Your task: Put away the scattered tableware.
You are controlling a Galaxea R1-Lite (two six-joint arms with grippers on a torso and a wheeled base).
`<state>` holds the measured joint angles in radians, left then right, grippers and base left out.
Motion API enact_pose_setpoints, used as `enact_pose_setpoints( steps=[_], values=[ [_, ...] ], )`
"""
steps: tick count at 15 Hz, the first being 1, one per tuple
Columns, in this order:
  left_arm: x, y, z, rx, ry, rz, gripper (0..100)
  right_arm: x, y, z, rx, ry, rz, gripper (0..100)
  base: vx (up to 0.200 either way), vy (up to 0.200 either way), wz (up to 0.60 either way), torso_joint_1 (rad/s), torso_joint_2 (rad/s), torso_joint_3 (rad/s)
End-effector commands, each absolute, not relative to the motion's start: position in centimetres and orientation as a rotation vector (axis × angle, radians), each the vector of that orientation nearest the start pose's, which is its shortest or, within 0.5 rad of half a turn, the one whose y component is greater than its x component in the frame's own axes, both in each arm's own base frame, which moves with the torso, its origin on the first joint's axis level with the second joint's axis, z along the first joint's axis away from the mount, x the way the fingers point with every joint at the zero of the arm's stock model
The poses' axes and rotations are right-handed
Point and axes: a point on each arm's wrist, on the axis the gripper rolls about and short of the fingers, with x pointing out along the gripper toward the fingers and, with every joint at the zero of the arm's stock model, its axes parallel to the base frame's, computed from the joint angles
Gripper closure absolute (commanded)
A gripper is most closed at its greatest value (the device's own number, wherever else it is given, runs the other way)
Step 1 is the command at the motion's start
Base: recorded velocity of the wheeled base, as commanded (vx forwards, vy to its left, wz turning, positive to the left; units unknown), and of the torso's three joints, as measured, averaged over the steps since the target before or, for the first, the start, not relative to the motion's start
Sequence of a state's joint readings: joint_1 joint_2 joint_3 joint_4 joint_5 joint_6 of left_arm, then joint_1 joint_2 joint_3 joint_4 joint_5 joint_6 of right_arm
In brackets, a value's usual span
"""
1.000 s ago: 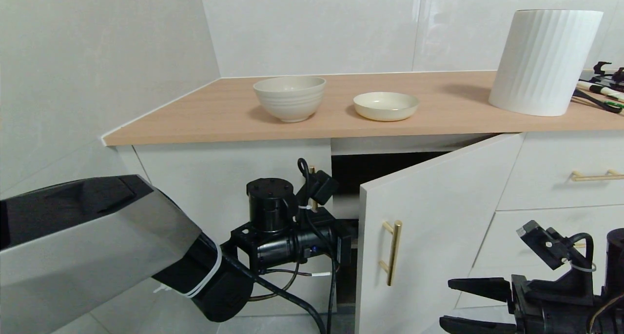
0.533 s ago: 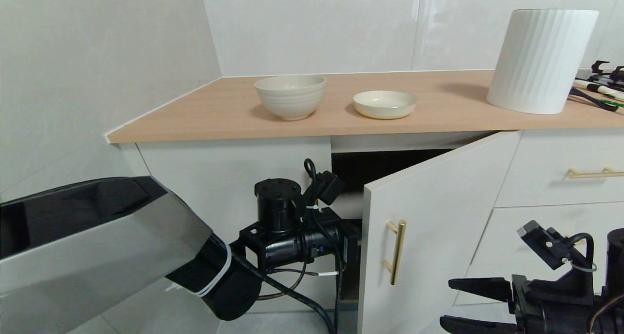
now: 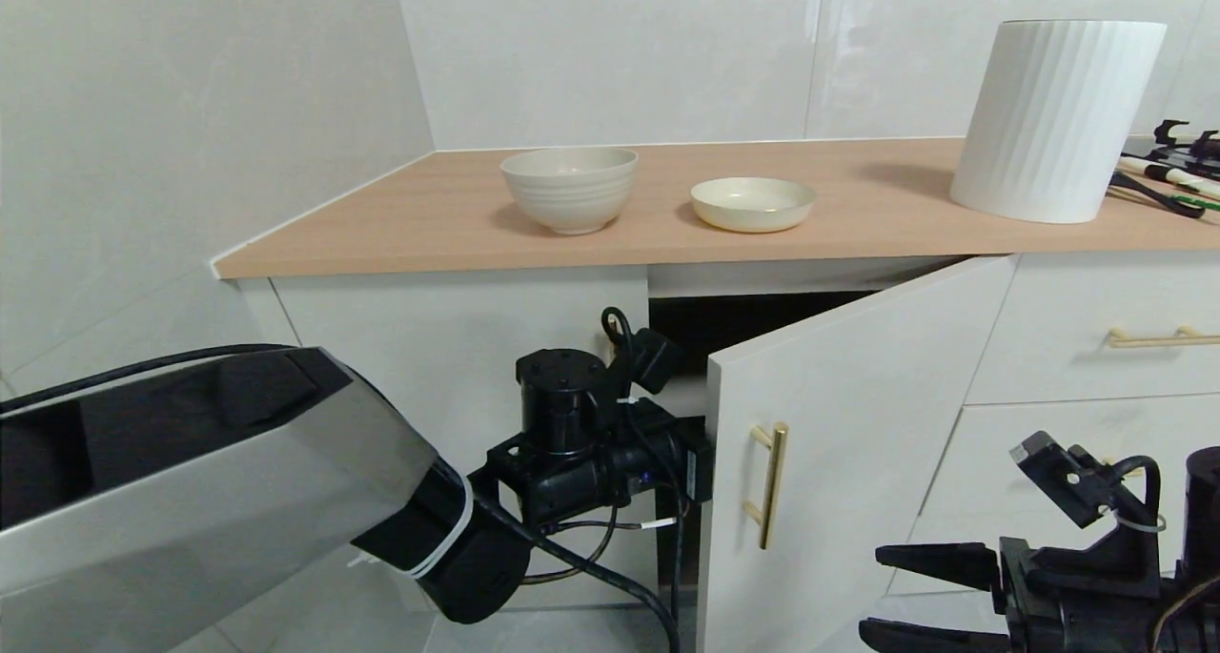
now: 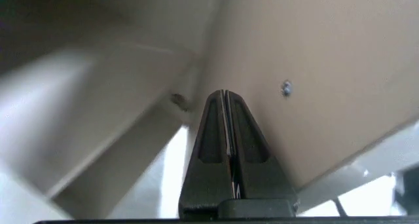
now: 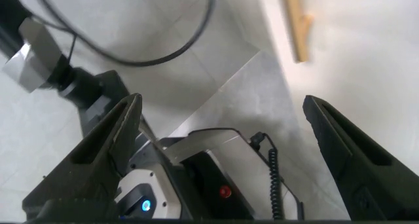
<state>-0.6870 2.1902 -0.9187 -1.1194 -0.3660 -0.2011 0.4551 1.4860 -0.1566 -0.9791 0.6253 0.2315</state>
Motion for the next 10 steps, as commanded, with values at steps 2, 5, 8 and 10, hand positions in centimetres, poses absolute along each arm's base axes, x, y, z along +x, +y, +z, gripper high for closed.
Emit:
enact_pose_setpoints(
  steps=[2,5,8,10],
  values=[
    [30.1,-26.5,8.0,-0.157,0.248,-1.037,100,15.7,9.2,11.3,0.238,0.493,1.022,0,0.000,0.000,0.00,0.000,0.00,0.000],
    [30.0,-27.0,7.4,-0.155,0.251,-1.050,100,15.8,9.2,11.3,0.238,0.493,1.022,0,0.000,0.000,0.00,0.000,0.00,0.000],
    [29.7,-26.8,7.3,-0.156,0.266,-1.076,100,15.8,9.2,11.3,0.238,0.495,1.022,0,0.000,0.000,0.00,0.000,0.00,0.000],
    [29.3,-26.6,7.2,-0.155,0.281,-1.099,100,15.8,9.2,11.1,0.239,0.501,1.021,0,-0.200,0.000,0.00,0.000,0.00,-0.002]
  ],
)
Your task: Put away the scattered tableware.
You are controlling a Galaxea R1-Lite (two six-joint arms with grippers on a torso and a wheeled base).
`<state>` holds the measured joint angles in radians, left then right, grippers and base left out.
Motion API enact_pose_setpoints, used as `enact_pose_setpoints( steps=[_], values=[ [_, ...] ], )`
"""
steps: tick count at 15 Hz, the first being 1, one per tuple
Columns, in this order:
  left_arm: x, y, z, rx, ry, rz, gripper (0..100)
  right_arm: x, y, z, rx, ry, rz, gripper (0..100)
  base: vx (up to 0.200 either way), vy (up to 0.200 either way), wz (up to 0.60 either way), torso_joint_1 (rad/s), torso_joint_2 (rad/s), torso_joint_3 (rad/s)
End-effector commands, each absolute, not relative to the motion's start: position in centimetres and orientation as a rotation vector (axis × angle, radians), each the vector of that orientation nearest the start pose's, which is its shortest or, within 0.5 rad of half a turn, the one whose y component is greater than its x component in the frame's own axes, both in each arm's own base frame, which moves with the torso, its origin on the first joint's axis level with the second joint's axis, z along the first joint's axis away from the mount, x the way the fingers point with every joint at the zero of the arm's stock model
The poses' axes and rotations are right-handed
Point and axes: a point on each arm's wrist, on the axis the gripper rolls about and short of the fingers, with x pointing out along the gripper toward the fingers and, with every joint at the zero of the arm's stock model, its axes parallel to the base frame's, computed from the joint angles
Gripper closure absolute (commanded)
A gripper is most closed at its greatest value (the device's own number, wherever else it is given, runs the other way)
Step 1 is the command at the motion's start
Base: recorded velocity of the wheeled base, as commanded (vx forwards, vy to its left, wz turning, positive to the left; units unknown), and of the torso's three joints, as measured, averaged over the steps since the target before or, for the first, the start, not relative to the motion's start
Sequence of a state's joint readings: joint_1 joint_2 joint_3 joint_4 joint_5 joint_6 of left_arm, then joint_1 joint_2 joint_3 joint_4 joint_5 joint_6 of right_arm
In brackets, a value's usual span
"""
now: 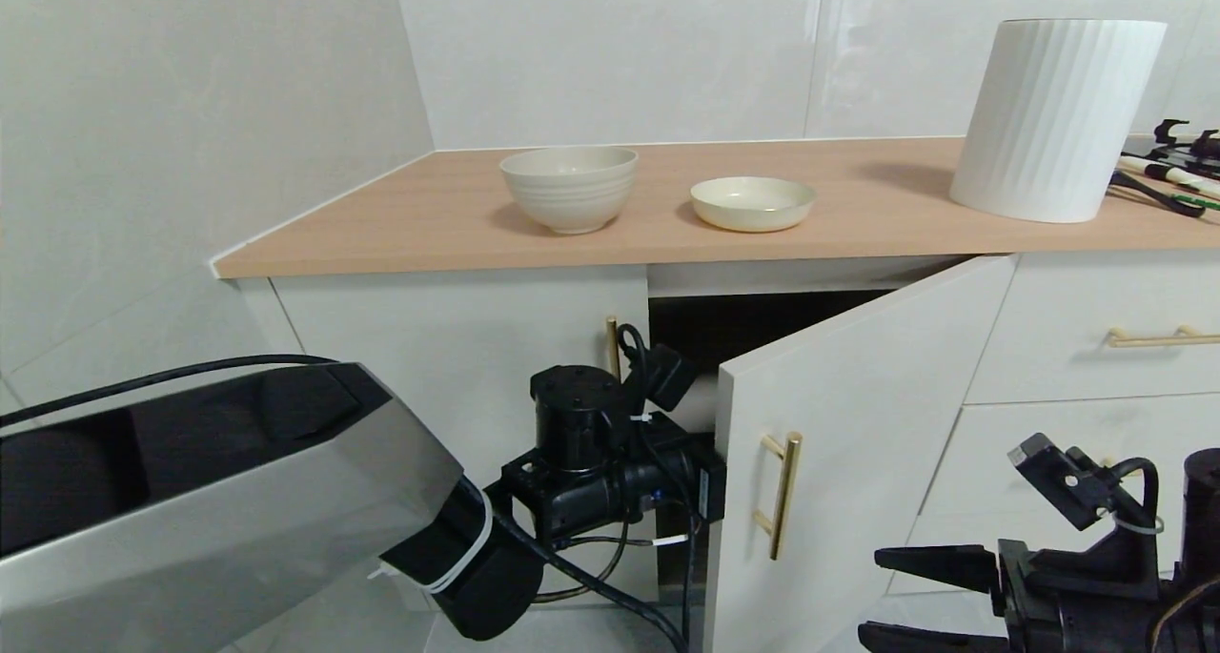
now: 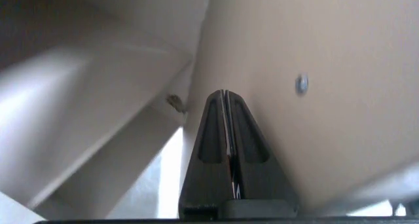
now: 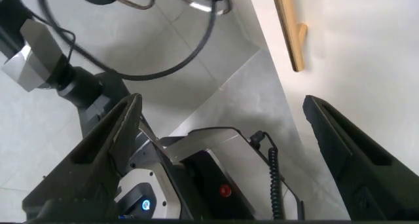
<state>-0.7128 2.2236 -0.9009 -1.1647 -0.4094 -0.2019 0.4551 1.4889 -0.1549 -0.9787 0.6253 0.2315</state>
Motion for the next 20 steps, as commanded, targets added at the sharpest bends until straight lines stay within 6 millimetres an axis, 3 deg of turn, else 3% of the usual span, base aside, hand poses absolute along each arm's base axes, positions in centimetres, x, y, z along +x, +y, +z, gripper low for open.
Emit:
enact_pose_setpoints(
  steps=[1,5,10,17,20],
  values=[
    [29.0,-26.6,7.2,-0.154,0.288,-1.120,100,15.8,9.2,11.1,0.239,0.501,1.021,0,-0.200,0.000,0.00,0.012,0.01,0.007],
    [29.0,-27.0,7.6,-0.207,0.310,-1.155,100,15.6,9.1,11.2,0.238,0.498,1.022,0,0.000,0.000,0.00,0.000,0.00,0.000],
    [28.9,-27.3,7.8,-0.216,0.307,-1.171,100,13.8,9.6,11.4,0.222,0.495,1.097,0,0.000,0.000,0.00,0.000,0.00,0.000],
    [28.7,-28.2,7.1,-0.210,0.357,-1.182,100,9.2,6.8,11.7,0.230,0.441,1.101,0,-0.057,0.000,0.00,0.001,0.00,0.001],
    [28.7,-28.9,7.1,-0.210,0.357,-1.195,100,8.8,6.6,11.9,0.229,0.426,1.104,0,0.000,0.000,0.00,0.000,0.00,0.000]
  ],
)
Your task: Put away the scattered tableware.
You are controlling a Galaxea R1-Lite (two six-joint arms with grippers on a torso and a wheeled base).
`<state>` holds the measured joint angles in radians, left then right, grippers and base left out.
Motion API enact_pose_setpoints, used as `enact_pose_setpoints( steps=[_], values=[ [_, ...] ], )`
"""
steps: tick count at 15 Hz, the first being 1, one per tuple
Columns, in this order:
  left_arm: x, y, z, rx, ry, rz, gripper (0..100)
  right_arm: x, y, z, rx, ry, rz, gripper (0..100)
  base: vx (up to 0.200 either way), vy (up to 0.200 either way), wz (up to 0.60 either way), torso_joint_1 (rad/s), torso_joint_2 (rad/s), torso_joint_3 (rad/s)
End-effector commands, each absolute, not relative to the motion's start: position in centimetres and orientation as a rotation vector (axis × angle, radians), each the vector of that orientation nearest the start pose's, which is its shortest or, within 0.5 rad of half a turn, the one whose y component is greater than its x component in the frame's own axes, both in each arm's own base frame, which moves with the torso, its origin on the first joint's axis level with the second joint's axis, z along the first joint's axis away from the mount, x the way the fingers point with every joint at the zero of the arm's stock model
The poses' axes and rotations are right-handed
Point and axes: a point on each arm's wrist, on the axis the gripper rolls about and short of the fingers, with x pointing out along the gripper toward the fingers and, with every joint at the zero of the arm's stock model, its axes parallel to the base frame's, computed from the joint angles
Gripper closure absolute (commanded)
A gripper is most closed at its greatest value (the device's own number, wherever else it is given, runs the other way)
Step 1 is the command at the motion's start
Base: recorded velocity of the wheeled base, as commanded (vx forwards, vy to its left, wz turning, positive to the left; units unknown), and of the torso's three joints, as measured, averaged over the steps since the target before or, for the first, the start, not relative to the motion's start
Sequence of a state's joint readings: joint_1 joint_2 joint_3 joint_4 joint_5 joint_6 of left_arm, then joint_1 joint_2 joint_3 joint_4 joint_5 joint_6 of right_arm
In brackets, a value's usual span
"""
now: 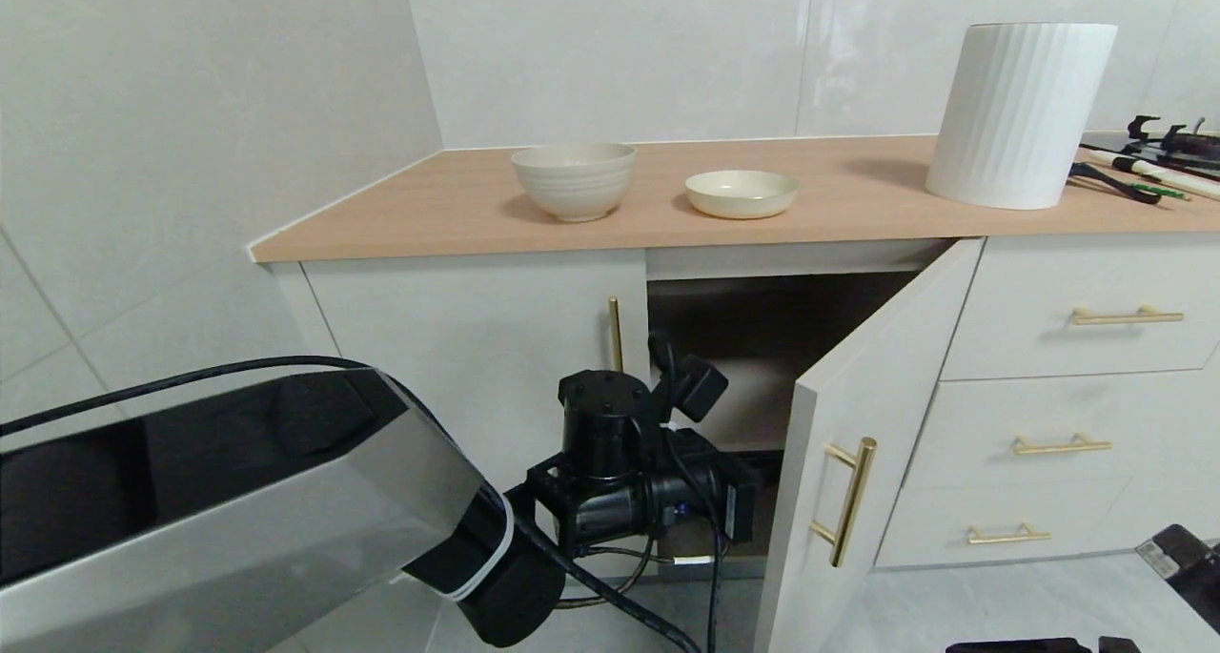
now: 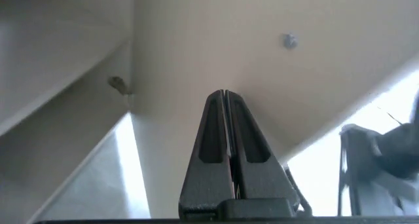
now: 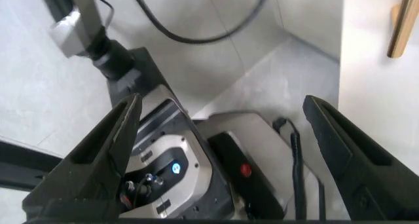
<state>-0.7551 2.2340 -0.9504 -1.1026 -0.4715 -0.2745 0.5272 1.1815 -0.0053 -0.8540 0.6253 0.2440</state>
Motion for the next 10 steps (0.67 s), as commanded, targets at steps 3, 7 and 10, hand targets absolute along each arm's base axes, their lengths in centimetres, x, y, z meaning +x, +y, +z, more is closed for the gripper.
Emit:
enact_pose_setpoints(
  steps=[3,7,10],
  values=[
    [28.4,-29.3,7.2,-0.209,0.353,-1.205,100,8.8,6.6,11.8,0.230,0.433,1.104,0,0.000,0.000,0.00,0.000,0.00,0.000],
    [28.3,-29.8,7.8,-0.223,0.342,-1.216,100,8.7,6.6,11.7,0.232,0.455,1.100,0,-0.100,0.000,0.00,0.002,0.00,-0.002],
    [28.2,-30.3,7.9,-0.222,0.337,-1.227,100,8.3,6.4,11.7,0.232,0.455,1.100,0,0.000,0.000,0.00,0.000,0.00,0.000]
  ],
)
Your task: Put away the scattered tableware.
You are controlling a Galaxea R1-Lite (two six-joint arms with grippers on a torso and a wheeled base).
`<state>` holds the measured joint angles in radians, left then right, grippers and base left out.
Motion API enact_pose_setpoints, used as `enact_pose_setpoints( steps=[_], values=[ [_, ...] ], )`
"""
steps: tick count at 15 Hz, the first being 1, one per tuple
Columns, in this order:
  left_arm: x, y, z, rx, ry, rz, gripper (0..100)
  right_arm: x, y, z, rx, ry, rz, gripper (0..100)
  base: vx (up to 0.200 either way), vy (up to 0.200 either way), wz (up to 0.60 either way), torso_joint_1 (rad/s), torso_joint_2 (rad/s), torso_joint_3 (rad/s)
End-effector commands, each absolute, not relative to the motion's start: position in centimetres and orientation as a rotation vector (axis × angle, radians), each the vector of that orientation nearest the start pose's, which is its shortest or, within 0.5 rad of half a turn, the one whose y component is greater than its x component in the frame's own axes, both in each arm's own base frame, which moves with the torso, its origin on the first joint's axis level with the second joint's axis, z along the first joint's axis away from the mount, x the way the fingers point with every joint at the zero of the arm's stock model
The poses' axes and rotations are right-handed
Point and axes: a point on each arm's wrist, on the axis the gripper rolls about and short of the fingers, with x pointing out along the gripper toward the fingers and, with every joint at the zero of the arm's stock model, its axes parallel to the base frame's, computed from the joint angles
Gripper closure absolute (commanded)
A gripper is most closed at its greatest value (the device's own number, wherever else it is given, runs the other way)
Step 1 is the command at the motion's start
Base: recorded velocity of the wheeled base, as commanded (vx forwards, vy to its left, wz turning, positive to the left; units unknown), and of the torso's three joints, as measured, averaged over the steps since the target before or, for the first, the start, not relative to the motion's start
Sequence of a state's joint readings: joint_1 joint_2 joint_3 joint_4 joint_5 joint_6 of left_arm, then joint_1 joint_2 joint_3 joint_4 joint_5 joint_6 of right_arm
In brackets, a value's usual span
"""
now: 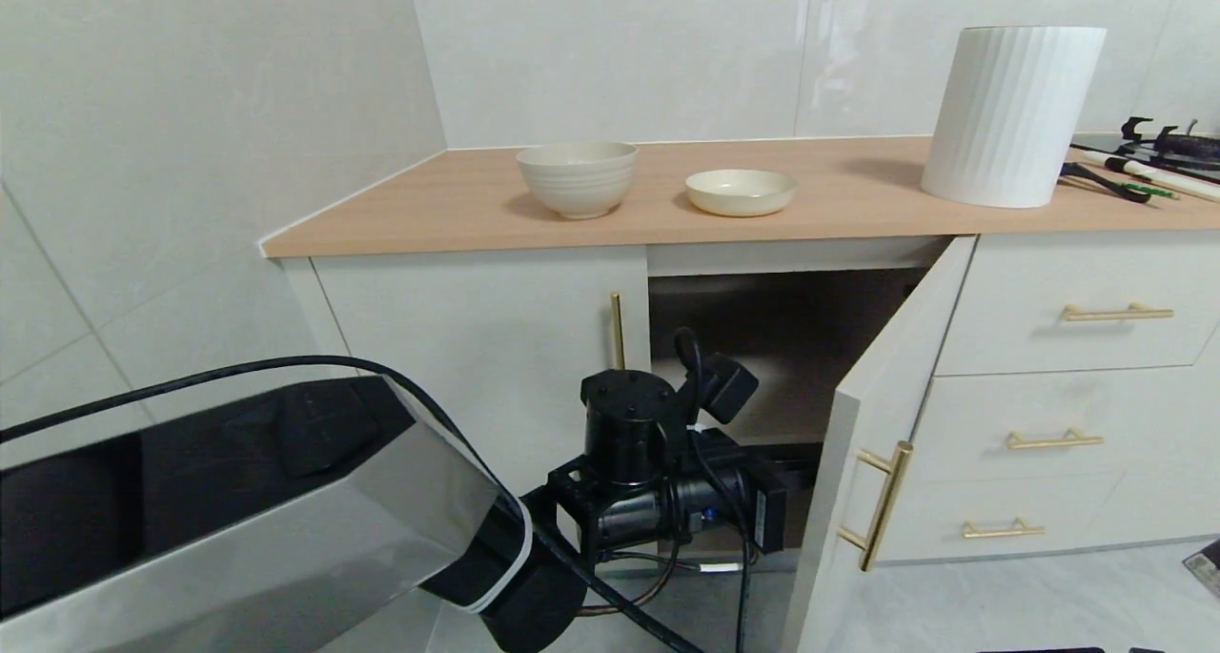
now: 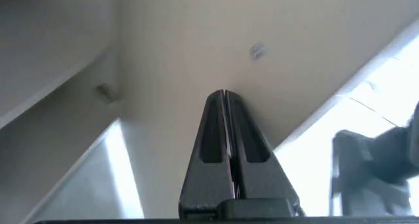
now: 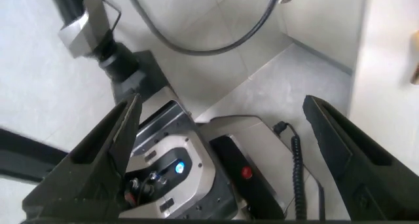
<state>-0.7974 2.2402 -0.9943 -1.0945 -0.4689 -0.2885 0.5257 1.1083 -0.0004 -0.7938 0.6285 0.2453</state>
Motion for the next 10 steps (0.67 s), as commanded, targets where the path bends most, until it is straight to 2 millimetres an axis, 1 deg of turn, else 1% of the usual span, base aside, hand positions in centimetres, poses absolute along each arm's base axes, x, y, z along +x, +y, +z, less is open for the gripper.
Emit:
enact_pose_setpoints(
  steps=[1,5,7,8,9,10],
  values=[
    [28.2,-30.5,7.8,-0.222,0.338,-1.232,100,8.3,6.4,11.7,0.230,0.454,1.100,0,0.000,0.000,0.00,0.000,0.00,0.000],
    [28.2,-31.0,8.1,-0.220,0.341,-1.239,100,8.3,6.3,11.7,0.231,0.454,1.102,0,0.000,0.000,0.00,0.000,0.00,0.000],
    [28.5,-31.4,8.2,-0.225,0.393,-1.205,100,8.1,6.3,11.8,0.230,0.447,1.106,0,0.000,0.000,0.00,0.000,0.00,0.000],
    [28.1,-31.8,8.2,-0.223,0.403,-1.210,100,8.0,6.2,11.9,0.230,0.437,1.110,0,0.000,0.000,0.00,0.000,0.00,0.000],
    [26.7,-32.8,8.7,-0.219,0.397,-1.254,100,7.7,6.1,12.1,0.232,0.421,1.128,0,0.000,0.000,0.00,0.000,0.00,0.000],
    [25.9,-33.4,9.0,-0.217,0.393,-1.278,100,7.5,6.0,12.2,0.232,0.409,1.138,0,0.000,0.000,0.00,0.000,0.00,0.000]
  ],
)
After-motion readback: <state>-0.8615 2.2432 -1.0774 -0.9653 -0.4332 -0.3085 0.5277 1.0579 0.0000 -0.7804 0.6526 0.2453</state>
